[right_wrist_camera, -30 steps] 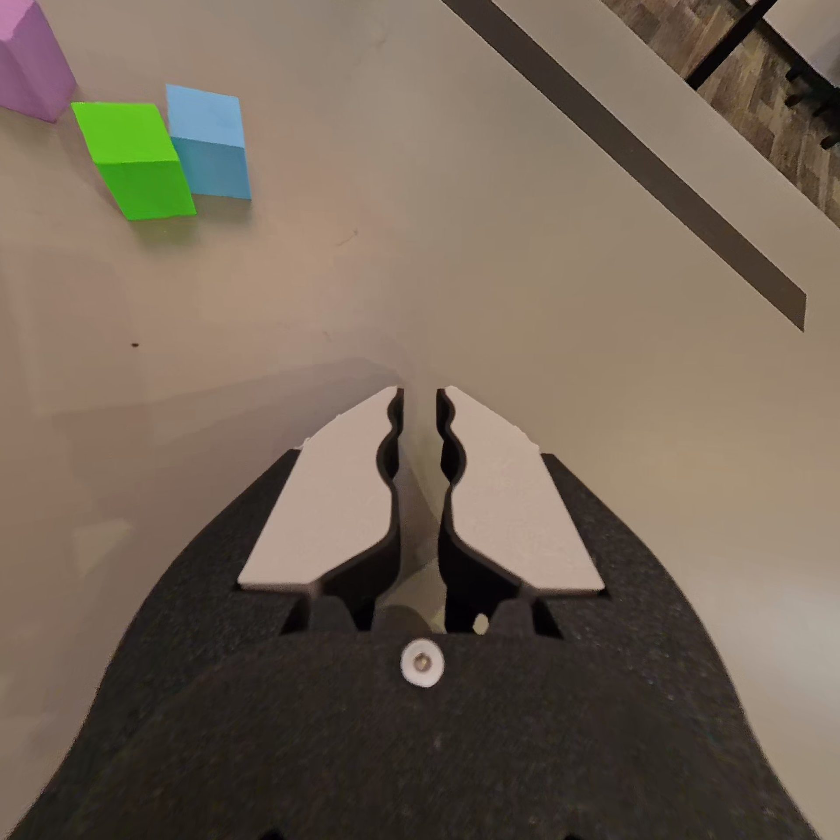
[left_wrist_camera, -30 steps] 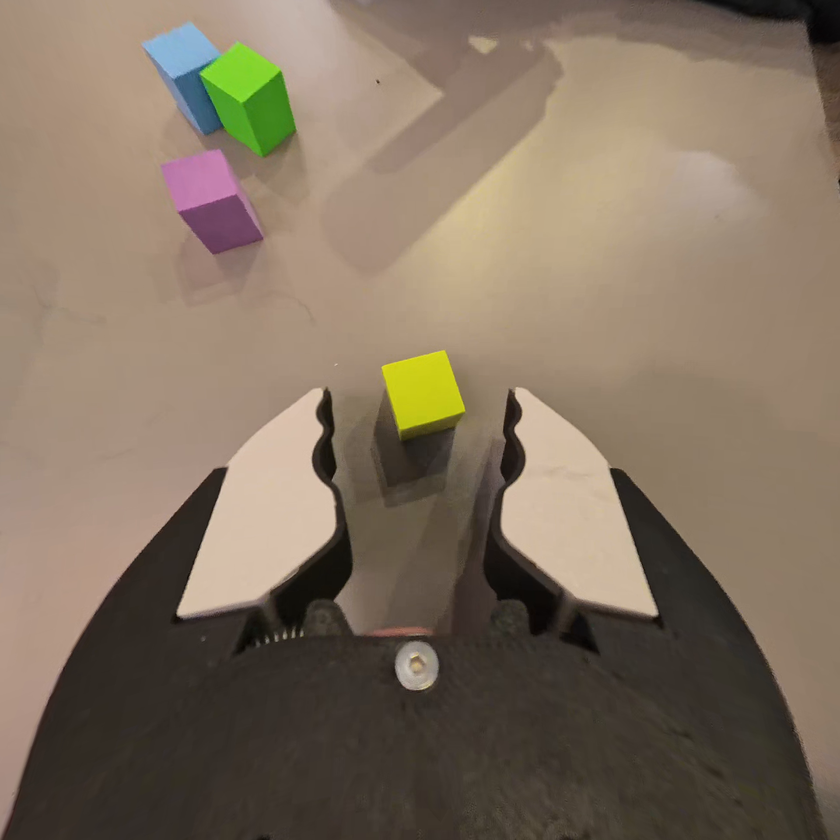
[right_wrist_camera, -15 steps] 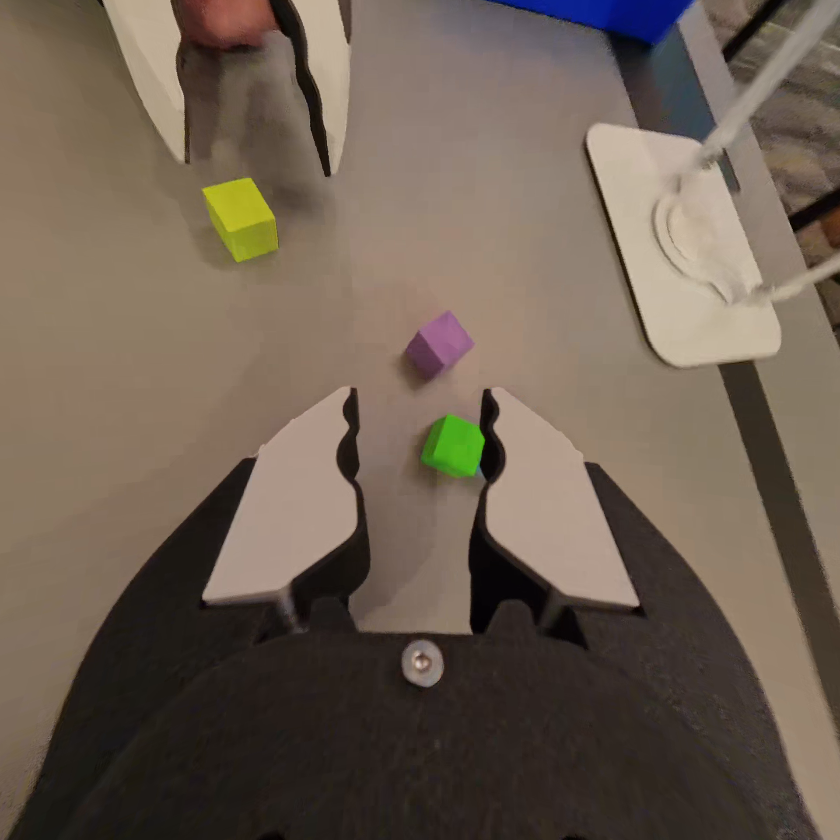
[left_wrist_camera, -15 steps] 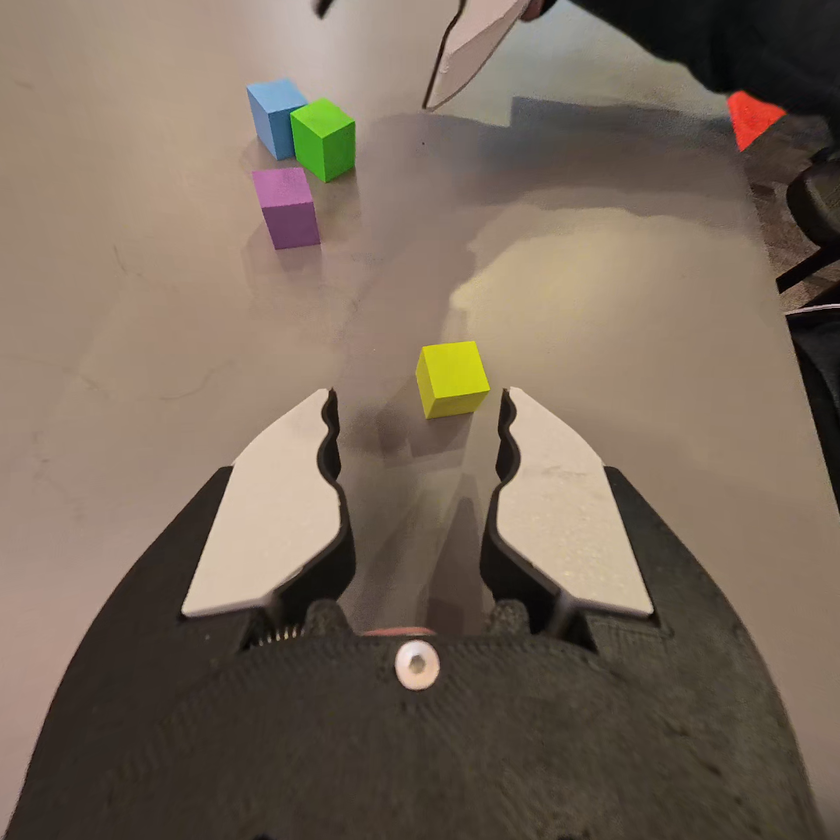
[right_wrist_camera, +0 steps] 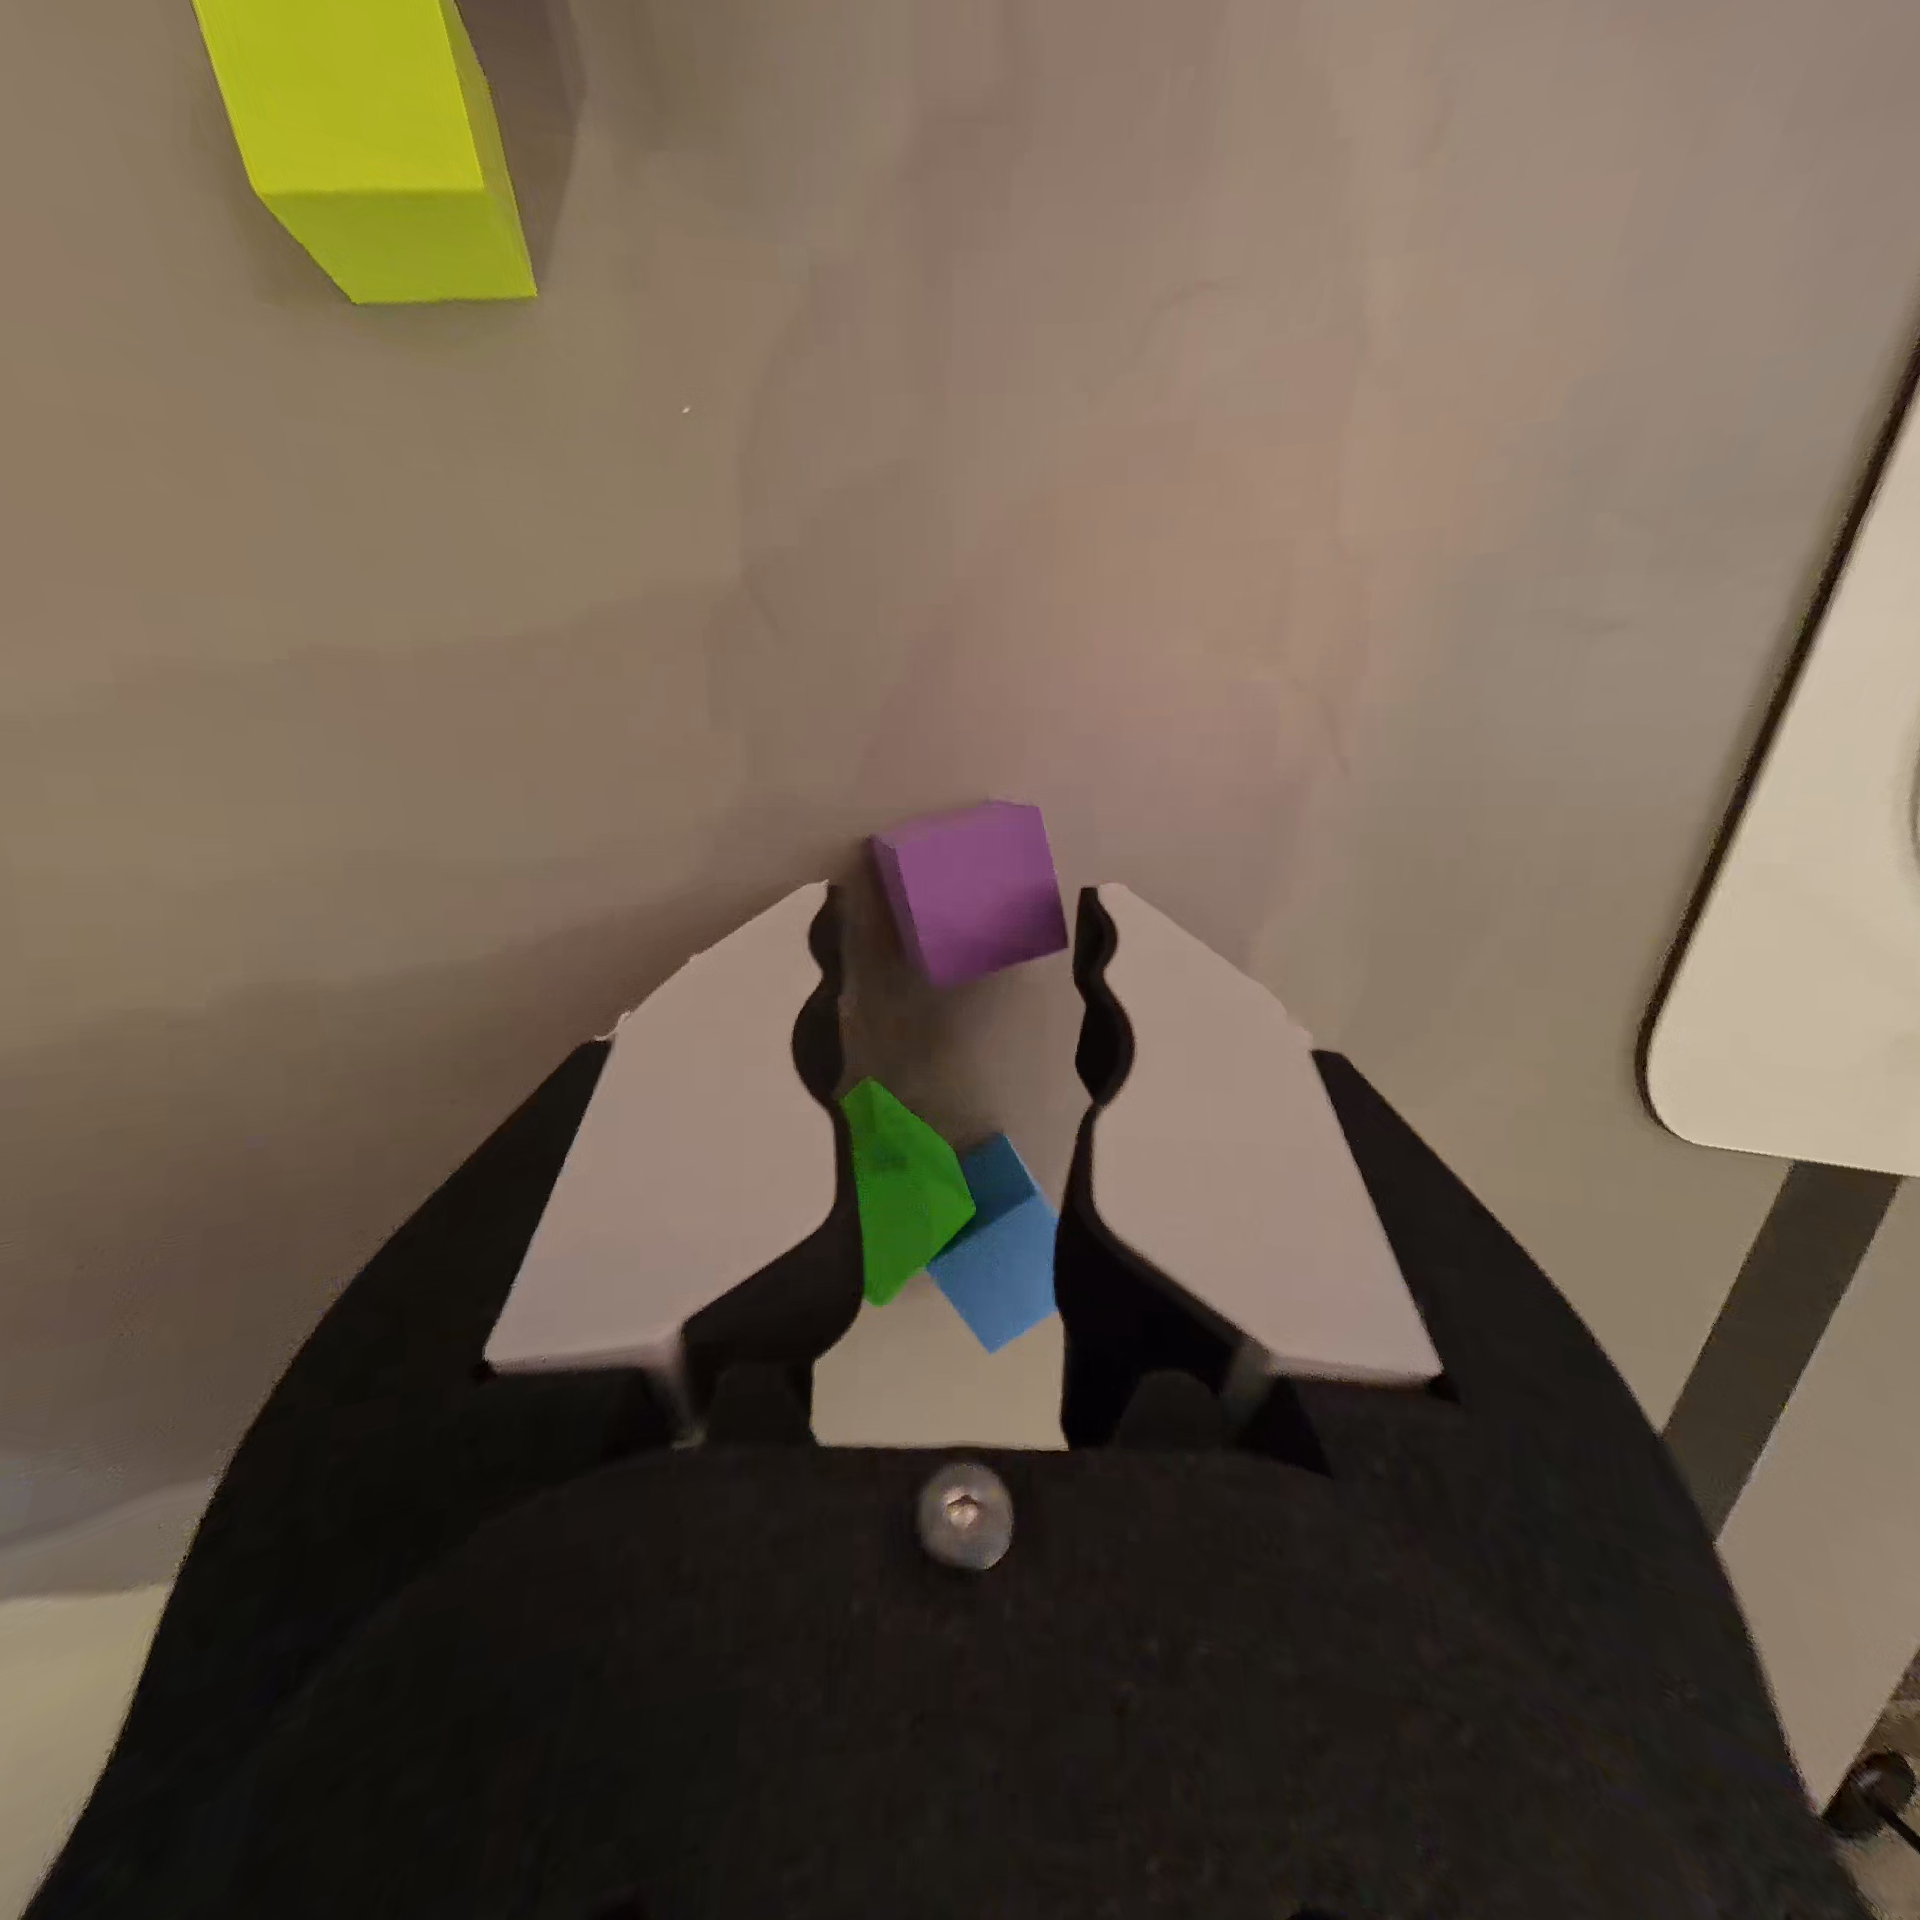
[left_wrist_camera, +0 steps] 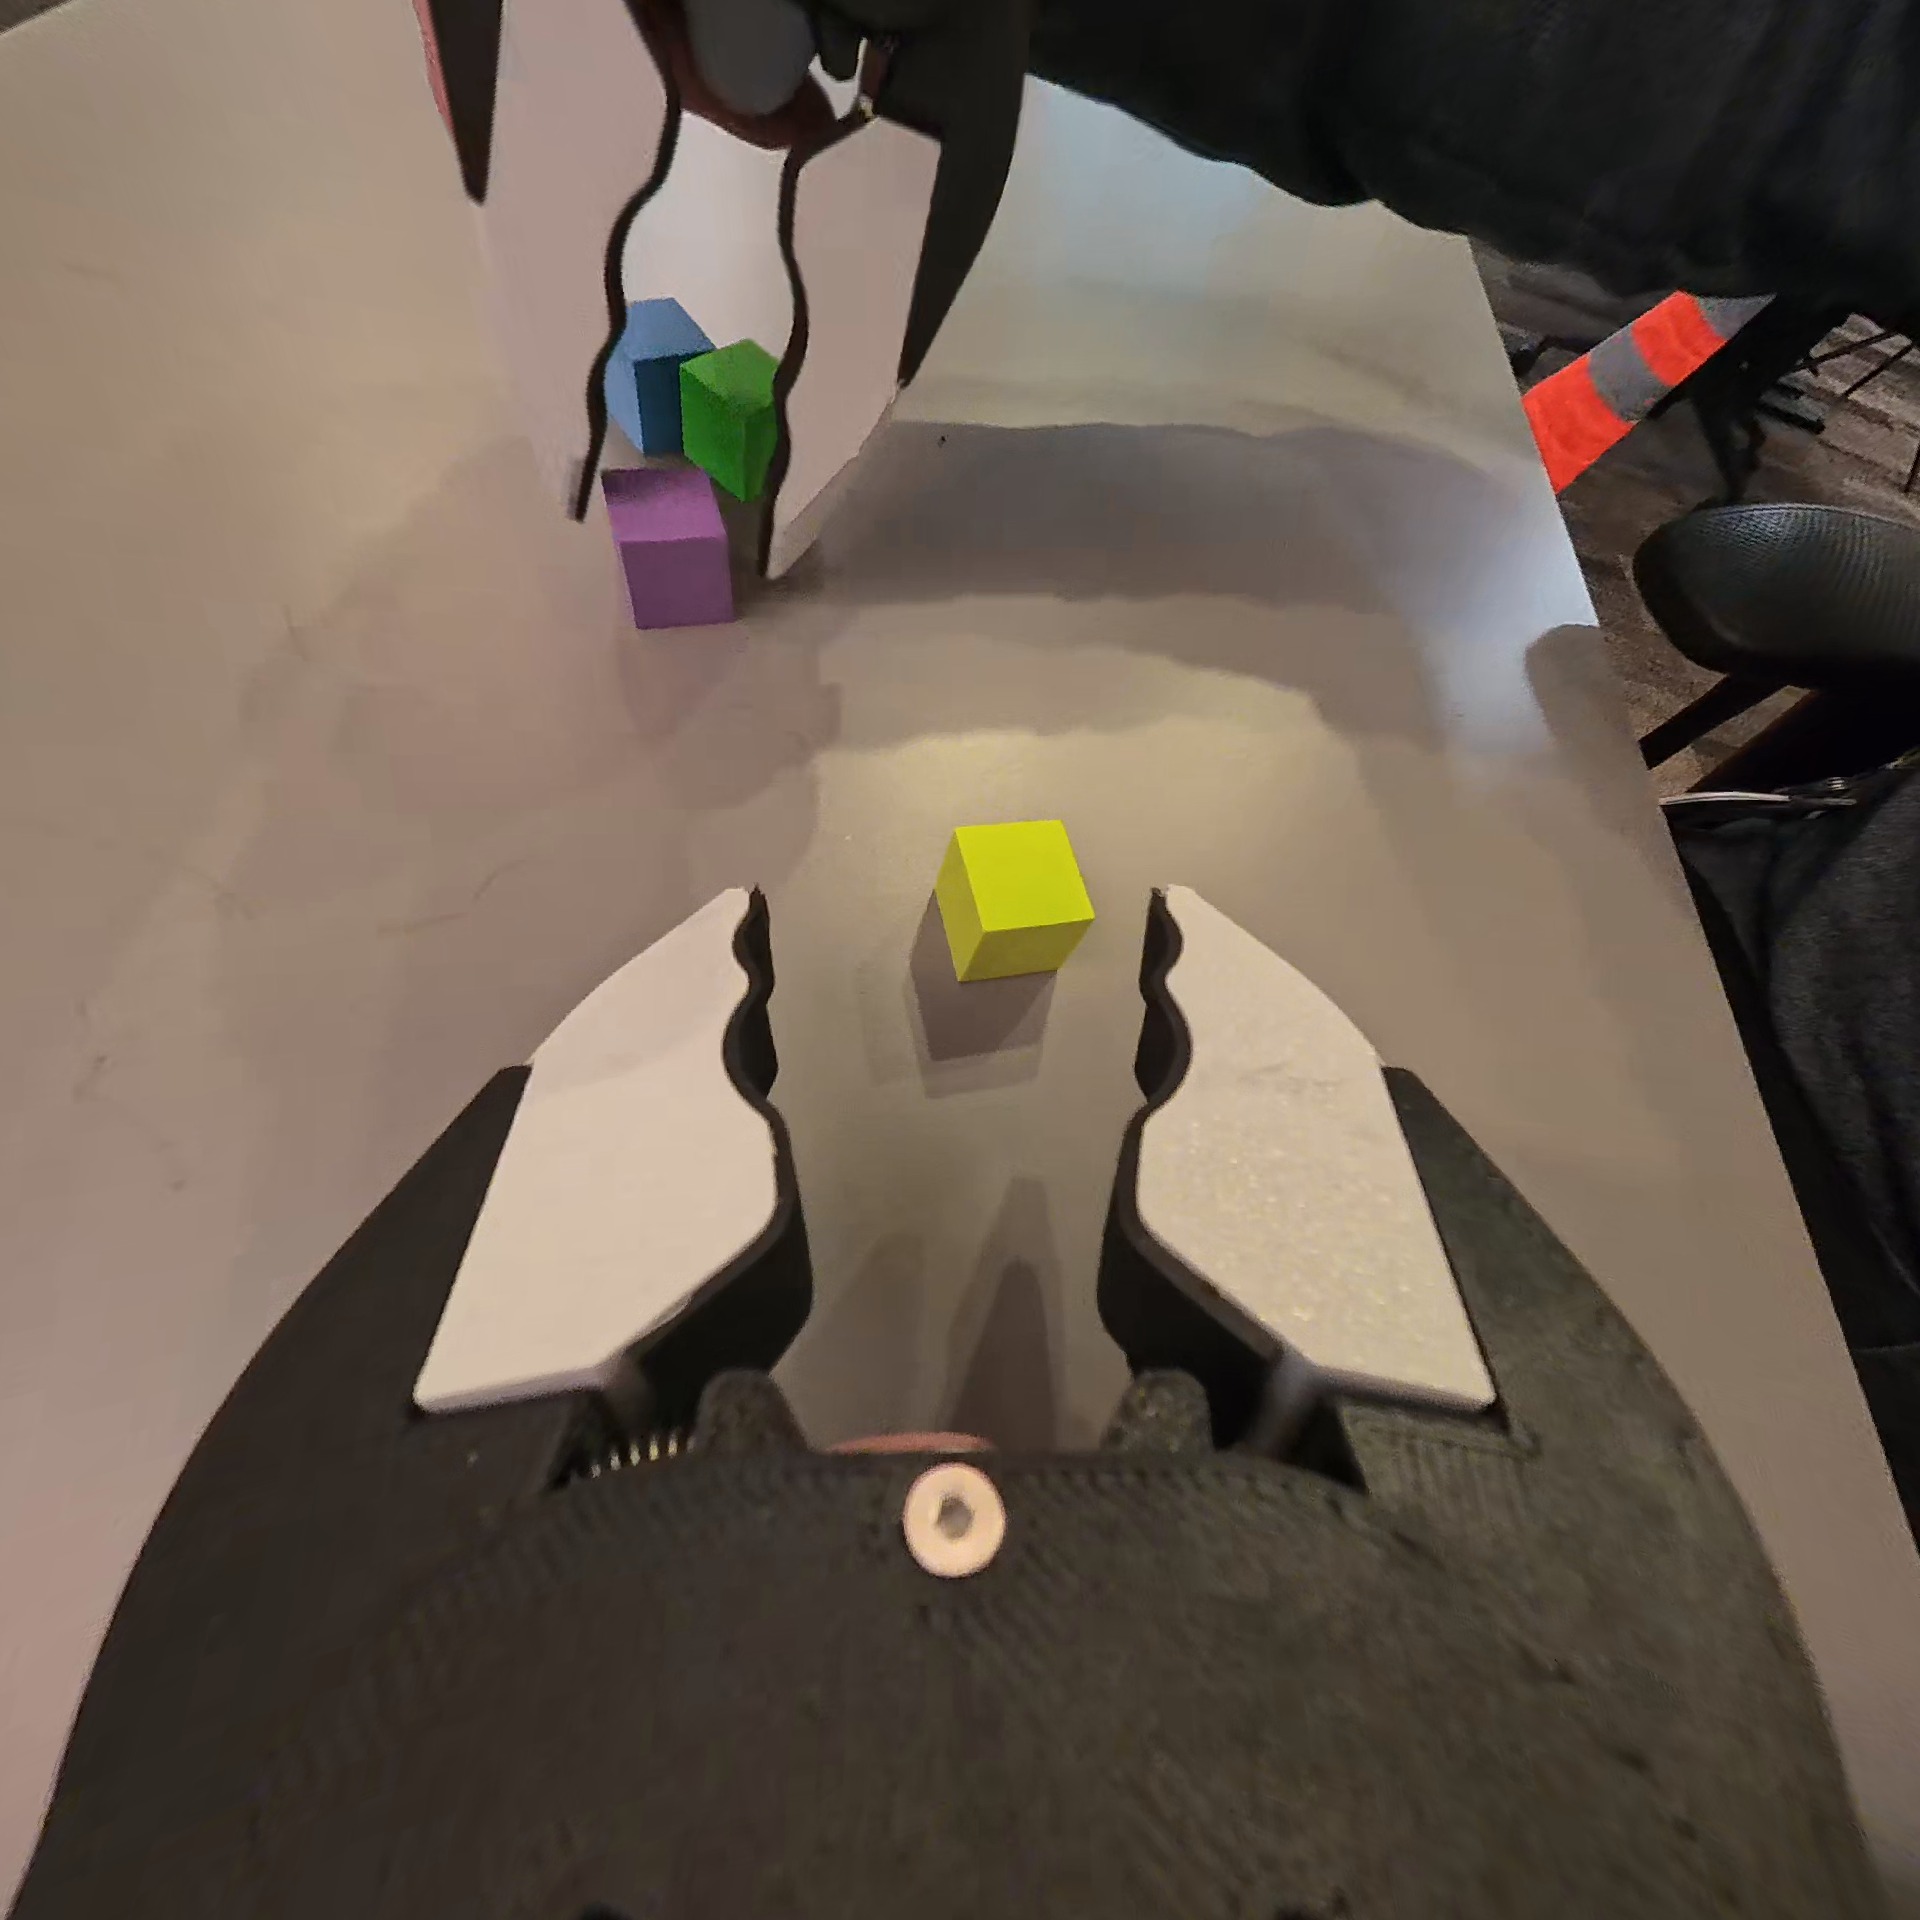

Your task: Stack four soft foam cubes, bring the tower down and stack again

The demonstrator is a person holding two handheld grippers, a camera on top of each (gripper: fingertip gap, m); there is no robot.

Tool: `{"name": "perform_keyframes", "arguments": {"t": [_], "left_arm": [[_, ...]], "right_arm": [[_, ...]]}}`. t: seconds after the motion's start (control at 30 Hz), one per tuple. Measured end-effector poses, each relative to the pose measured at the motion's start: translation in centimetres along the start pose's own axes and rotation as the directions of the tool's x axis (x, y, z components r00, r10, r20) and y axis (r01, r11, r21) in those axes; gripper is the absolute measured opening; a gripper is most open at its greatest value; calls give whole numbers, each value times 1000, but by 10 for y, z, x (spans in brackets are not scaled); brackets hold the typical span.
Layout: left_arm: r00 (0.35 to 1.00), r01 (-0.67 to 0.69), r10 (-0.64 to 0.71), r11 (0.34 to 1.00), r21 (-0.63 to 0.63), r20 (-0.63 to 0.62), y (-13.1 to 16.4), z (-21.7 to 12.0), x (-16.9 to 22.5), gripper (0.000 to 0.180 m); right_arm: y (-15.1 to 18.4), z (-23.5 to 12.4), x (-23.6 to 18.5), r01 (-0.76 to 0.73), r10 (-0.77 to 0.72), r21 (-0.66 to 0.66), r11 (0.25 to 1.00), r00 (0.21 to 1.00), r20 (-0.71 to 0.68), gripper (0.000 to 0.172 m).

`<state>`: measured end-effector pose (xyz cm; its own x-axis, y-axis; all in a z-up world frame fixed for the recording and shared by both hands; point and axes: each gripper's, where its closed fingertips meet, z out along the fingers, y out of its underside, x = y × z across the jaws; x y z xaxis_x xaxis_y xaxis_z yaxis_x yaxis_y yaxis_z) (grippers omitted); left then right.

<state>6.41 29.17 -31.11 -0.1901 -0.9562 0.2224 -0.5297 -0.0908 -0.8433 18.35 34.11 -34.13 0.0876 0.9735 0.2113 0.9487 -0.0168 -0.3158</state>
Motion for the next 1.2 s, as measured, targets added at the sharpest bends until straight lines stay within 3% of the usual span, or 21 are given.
{"name": "perform_keyframes", "arguments": {"t": [0.03,0.23,0.37,0.63,0.83,1.2], "left_arm": [[1000,0,0,1000,-2,0,0,0,0,68],[1000,-3,3,1000,-6,3,1,0,0,67],[1000,-11,12,1000,-23,11,3,2,0,67],[998,-53,56,996,-75,33,8,7,2,68],[993,-87,99,983,-160,64,18,14,1,68],[993,-89,101,981,-171,68,19,15,0,67]], "right_arm": [[1,3,0,4,-4,-15,1000,1000,4,38],[-13,-5,-4,-43,43,4,999,999,10,31],[-43,-18,-17,-101,101,60,993,995,10,31],[-93,-25,-56,-60,56,116,991,998,38,31],[-105,-20,-64,-40,36,83,996,998,52,30],[-107,-4,-69,-52,50,26,998,997,61,31]]}}
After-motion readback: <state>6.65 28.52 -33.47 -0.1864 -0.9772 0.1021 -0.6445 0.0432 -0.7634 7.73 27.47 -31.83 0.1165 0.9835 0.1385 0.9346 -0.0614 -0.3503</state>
